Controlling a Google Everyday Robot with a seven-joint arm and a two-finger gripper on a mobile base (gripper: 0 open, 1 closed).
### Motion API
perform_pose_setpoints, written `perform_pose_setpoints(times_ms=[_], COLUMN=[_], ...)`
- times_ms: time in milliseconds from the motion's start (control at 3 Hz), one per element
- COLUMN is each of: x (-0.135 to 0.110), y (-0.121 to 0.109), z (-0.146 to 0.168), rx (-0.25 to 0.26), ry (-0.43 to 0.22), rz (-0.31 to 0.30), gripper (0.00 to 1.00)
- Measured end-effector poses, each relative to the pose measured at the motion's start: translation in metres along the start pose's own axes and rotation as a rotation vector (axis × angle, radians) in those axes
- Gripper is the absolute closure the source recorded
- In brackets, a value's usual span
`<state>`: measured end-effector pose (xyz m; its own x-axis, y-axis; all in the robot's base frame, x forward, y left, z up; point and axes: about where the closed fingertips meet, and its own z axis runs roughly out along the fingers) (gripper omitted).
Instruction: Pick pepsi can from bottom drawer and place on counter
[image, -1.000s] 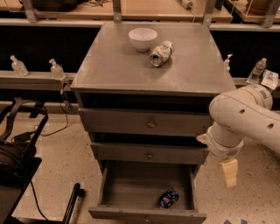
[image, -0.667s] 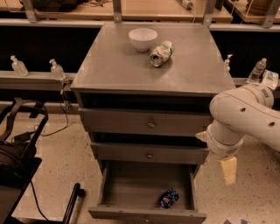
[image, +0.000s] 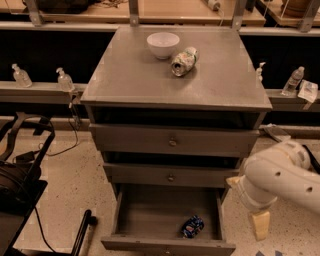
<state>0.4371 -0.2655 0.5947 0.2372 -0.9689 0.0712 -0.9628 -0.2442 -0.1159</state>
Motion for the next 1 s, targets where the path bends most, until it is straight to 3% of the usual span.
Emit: perform_pose_setpoints(times_ms=[333, 667, 1000], x=[-0.001, -0.004, -0.001], y=[0.004, -0.016, -0.011], z=[0.048, 0.046, 0.071], rx=[0.093, 0.172, 0.115], ry=[-0.014, -0.027, -0.035], rz=[0.05, 0.052, 0.041], gripper=[0.0, 0.0, 0.0])
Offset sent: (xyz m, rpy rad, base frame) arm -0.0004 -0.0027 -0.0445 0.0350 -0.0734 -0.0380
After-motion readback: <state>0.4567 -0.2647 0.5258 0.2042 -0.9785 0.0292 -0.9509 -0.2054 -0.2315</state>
